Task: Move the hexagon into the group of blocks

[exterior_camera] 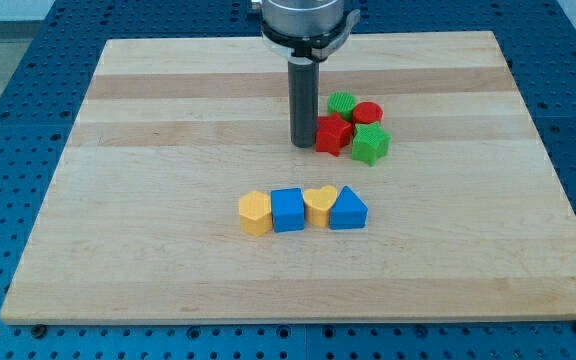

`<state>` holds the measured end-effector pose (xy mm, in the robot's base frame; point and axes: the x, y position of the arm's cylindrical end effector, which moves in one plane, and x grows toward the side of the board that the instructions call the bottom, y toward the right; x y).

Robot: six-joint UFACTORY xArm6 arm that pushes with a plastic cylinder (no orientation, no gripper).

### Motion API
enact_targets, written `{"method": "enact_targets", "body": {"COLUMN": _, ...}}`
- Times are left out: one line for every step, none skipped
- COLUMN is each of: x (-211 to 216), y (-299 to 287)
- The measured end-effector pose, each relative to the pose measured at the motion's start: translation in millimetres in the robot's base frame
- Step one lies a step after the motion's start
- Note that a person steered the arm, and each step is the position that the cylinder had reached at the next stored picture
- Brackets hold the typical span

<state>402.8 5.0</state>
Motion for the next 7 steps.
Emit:
{"method": "enact_targets", "body": {"x": 0.0, "y": 0.2}}
{"method": "enact_targets", "body": {"x": 8.5, "y": -16.8}}
{"method": "enact_targets", "body": {"x": 35.8, "y": -47.8}}
{"method": "enact_targets", "body": {"x": 51.5, "y": -83.3}}
{"method": "enact_targets", "body": {"x": 71.1, "y": -106.3}}
{"method": "enact_targets", "body": {"x": 109.1, "y": -108.5}}
{"method": "enact_targets", "body": {"x": 139.9, "y": -108.5}}
